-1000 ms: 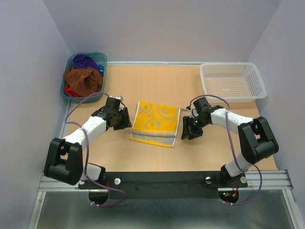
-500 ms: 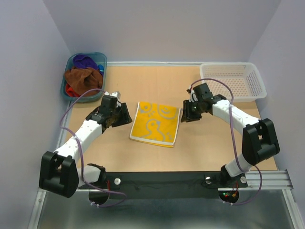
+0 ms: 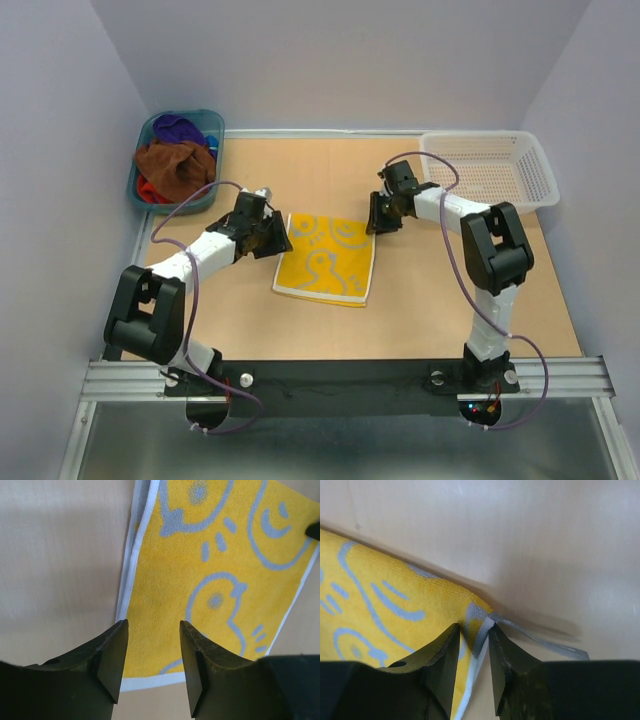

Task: Fold and stack the towels
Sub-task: Fold the towel

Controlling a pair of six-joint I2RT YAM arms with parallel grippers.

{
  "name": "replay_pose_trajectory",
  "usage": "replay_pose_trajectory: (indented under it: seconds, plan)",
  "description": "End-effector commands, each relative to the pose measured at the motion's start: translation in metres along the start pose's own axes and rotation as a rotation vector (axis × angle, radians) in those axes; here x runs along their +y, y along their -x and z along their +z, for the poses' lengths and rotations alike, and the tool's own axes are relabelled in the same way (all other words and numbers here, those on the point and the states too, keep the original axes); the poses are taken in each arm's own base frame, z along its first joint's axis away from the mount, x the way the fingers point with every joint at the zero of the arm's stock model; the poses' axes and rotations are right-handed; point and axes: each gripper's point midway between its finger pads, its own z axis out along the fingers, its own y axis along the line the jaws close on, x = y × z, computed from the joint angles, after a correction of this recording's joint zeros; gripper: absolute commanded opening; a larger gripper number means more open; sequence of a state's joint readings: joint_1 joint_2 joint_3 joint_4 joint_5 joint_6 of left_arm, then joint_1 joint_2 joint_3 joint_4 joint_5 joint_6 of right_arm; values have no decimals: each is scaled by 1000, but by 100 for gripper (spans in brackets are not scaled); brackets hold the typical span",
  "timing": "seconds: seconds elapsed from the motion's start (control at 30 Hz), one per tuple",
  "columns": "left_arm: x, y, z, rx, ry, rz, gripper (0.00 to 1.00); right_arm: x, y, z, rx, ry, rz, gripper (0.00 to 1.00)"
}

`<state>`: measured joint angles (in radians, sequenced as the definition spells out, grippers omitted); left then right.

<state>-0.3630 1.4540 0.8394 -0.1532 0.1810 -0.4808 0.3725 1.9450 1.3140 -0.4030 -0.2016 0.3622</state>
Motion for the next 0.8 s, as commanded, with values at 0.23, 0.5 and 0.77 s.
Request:
replay_pose_trajectory:
  seconds: [0.23, 0.5, 0.77]
  plan:
    - [-8, 23, -12, -121, -14, -44, 58, 10, 117, 6, -255, 24, -56, 40]
    - [-6, -32, -18, -49, -32, -78, 59, 5, 43, -44, -190, 49, 52, 51]
    - [-8, -58, -14, -17, -16, -66, 53, 2, -37, -74, -111, 112, 123, 49]
